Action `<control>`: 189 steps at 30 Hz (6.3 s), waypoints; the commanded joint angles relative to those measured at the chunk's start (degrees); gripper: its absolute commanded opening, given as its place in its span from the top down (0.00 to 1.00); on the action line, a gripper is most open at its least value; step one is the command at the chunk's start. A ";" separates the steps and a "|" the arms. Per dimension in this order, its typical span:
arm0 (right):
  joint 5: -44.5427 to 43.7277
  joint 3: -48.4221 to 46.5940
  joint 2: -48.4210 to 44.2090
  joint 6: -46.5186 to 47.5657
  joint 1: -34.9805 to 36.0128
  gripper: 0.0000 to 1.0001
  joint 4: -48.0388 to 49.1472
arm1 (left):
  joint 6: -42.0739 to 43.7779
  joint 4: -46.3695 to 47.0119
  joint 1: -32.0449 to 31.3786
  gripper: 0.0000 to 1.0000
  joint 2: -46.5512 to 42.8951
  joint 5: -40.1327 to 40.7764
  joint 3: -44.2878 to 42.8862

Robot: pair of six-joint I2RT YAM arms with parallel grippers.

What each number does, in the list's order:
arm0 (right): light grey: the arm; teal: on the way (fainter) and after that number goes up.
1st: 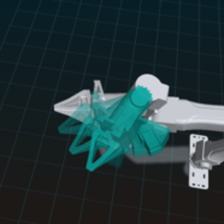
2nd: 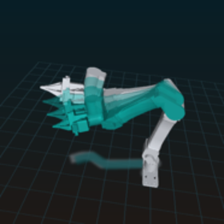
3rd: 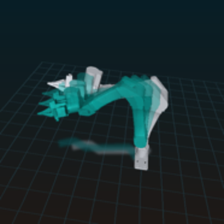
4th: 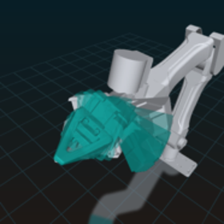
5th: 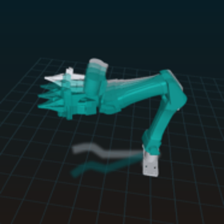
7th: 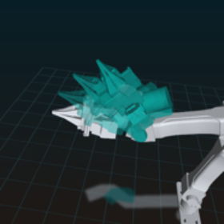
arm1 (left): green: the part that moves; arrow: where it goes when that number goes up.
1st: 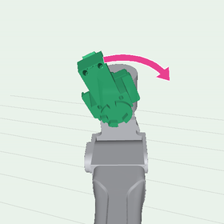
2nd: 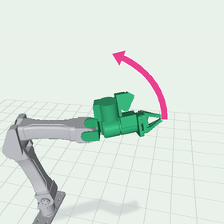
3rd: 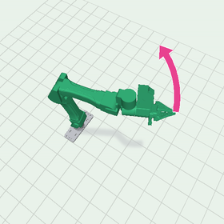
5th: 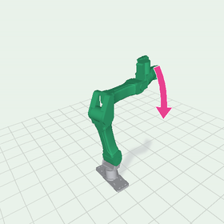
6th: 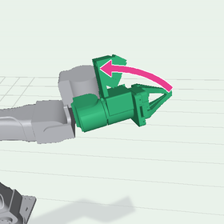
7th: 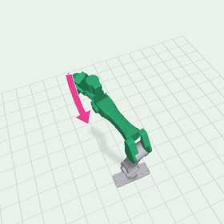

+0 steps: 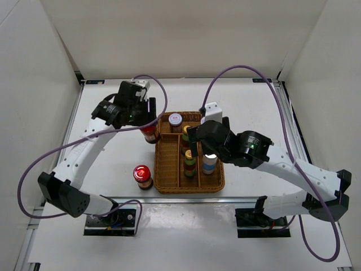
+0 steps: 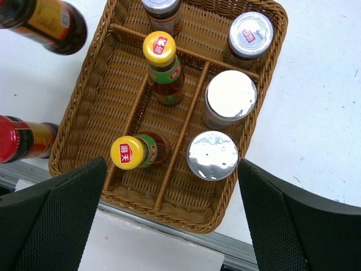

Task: Organize the condiment bottles

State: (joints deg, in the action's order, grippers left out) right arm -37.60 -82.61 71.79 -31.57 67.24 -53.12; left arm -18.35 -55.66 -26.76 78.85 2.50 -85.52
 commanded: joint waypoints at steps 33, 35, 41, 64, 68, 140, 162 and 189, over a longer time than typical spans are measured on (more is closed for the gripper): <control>-5.29 2.80 -6.40 -3.14 0.35 0.00 -5.59 | -6.17 13.65 -6.37 0.21 14.58 -3.73 3.78; -5.29 2.28 -6.93 -3.14 0.35 0.00 -5.59 | -6.17 12.60 -6.37 0.00 13.80 -1.72 2.38; -5.29 2.80 -6.40 -3.67 0.35 0.00 -5.59 | -2.92 6.18 -6.37 0.00 5.28 6.89 -3.07; -3.70 5.00 -2.36 -0.95 -0.71 0.00 -1.90 | -17.59 0.20 -6.37 0.00 -20.75 0.93 29.52; -3.70 5.00 -2.36 -0.95 -0.71 0.00 -1.90 | -18.73 0.72 -6.37 0.00 -19.52 0.93 32.16; -4.67 6.58 -5.25 -2.00 -2.29 0.00 -5.14 | -25.16 -1.66 -22.54 0.63 -1.25 8.40 10.63; -4.41 5.70 -8.68 -1.47 -2.29 0.00 -8.93 | -27.88 8.20 -23.07 0.00 5.71 4.79 19.77; -8.44 2.19 -14.57 0.37 -2.29 0.00 -12.18 | -9.69 -6.39 -8.57 0.00 -20.31 32.38 1.84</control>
State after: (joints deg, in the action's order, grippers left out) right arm -43.46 -78.06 57.95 -31.29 64.95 -63.59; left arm -30.87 -61.60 -37.10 60.12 28.01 -85.34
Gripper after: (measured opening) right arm 0.998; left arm 1.000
